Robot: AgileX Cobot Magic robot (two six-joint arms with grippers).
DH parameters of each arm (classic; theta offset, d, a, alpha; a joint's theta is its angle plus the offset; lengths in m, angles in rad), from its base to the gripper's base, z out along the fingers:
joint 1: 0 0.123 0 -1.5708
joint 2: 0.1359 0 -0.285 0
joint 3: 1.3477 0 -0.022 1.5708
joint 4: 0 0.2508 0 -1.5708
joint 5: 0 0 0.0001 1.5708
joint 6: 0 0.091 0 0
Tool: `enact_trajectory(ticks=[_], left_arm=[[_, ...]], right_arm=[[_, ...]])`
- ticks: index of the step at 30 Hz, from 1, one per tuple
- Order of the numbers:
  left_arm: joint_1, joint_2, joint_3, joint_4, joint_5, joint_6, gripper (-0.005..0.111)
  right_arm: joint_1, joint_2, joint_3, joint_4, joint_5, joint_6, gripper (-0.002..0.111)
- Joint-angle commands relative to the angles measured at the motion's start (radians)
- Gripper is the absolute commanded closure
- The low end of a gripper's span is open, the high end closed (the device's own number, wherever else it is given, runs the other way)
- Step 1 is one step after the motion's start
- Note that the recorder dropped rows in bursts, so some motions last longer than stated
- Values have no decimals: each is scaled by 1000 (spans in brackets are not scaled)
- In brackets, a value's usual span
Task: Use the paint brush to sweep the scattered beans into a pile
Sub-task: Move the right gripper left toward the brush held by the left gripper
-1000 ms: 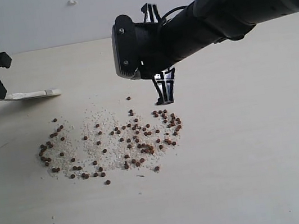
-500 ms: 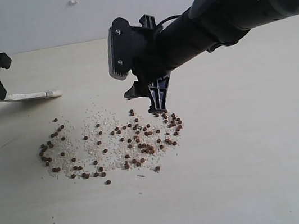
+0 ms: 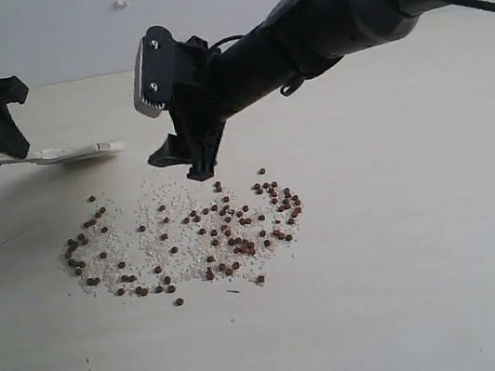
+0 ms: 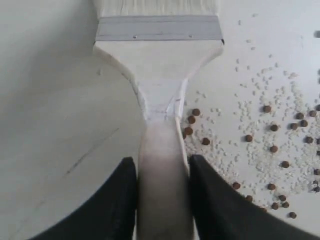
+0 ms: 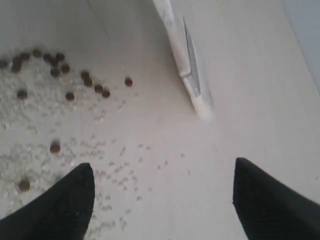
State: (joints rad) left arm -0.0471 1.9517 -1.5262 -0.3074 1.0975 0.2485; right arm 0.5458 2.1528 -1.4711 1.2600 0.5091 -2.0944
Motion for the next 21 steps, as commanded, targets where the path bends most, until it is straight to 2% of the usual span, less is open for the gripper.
enact_trajectory(ticks=[1, 12, 21], left_arm=[[-3, -4, -9, -21, -23, 10, 107], [-3, -4, -9, -85, -76, 44, 107], [-3, -4, -9, -123, -93, 86, 107]], right_arm=[[1, 39, -98, 75, 135, -22, 36], [1, 223, -345, 106, 295, -22, 36], [66, 394, -577, 118, 251, -22, 41]])
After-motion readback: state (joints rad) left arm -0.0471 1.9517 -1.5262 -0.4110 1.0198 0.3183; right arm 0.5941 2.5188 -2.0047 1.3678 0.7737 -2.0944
